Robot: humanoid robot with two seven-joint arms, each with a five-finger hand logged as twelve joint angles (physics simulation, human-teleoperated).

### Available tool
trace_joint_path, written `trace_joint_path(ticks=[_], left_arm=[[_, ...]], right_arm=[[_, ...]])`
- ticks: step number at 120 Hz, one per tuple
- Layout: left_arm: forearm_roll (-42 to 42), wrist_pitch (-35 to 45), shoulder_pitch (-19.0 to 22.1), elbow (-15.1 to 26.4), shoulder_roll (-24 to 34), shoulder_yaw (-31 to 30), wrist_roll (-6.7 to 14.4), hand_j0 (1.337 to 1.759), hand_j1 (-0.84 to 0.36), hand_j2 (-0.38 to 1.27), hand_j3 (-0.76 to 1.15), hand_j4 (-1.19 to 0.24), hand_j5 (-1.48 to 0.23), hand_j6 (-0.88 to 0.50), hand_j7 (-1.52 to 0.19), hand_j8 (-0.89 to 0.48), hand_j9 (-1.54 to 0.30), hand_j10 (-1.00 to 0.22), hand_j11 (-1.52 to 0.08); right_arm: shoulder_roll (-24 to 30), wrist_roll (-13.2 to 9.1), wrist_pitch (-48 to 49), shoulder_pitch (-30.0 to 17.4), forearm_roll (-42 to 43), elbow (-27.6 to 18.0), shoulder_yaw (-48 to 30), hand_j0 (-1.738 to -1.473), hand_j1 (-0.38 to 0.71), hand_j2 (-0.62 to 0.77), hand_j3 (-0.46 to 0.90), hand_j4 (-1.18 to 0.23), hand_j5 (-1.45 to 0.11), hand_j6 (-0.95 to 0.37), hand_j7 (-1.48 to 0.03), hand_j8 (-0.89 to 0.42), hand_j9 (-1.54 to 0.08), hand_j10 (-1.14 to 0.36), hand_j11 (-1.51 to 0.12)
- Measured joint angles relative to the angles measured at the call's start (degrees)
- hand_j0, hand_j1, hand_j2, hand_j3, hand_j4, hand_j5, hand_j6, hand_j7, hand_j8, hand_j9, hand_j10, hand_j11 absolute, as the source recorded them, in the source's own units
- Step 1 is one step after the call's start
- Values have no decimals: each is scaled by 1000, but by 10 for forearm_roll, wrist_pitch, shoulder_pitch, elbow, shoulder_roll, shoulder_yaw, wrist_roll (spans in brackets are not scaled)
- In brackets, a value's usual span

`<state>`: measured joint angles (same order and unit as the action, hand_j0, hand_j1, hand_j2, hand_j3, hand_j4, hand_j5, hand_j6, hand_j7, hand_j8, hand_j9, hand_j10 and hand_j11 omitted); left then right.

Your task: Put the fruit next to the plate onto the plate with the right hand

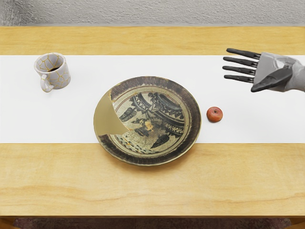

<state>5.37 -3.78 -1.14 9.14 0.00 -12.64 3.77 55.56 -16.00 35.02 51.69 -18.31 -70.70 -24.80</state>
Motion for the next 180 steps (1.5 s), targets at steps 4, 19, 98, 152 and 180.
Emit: trace_joint_path(ticks=[4, 19, 98, 152, 180], left_arm=[[0, 0, 0, 0, 0, 0, 0, 1658, 55, 49, 0, -245, -318, -245, -318, -245, -318, -245, -318], [0, 0, 0, 0, 0, 0, 0, 1658, 55, 49, 0, -245, -318, -245, -318, -245, -318, -245, -318], [0, 0, 0, 0, 0, 0, 0, 1658, 55, 49, 0, -245, -318, -245, -318, -245, -318, -245, -318], [0, 0, 0, 0, 0, 0, 0, 1658, 55, 49, 0, -245, -318, -245, -318, -245, -318, -245, -318], [0, 0, 0, 0, 0, 0, 0, 1658, 55, 49, 0, -245, -318, -245, -318, -245, -318, -245, -318]], right_arm=[[-1, 0, 0, 0, 3, 0, 0, -1658, -310, -6, 0, -28, -42, -27, -43, -28, -42, -30, -42], [-2, 0, 0, 12, 27, 1, -5, -1658, -310, -5, 0, -29, -42, -27, -43, -29, -42, -30, -42], [53, 32, -107, -30, 563, -215, -98, -1658, -305, -6, 0, -42, -50, -43, -50, -42, -50, -41, -50], [-15, 34, -314, -106, 627, -211, -70, -1658, -294, -7, 0, -52, -63, -54, -62, -53, -63, -52, -63], [-50, 15, -323, -100, 726, -197, -55, -1658, -252, -14, 0, -87, -109, -89, -108, -88, -108, -87, -108]])
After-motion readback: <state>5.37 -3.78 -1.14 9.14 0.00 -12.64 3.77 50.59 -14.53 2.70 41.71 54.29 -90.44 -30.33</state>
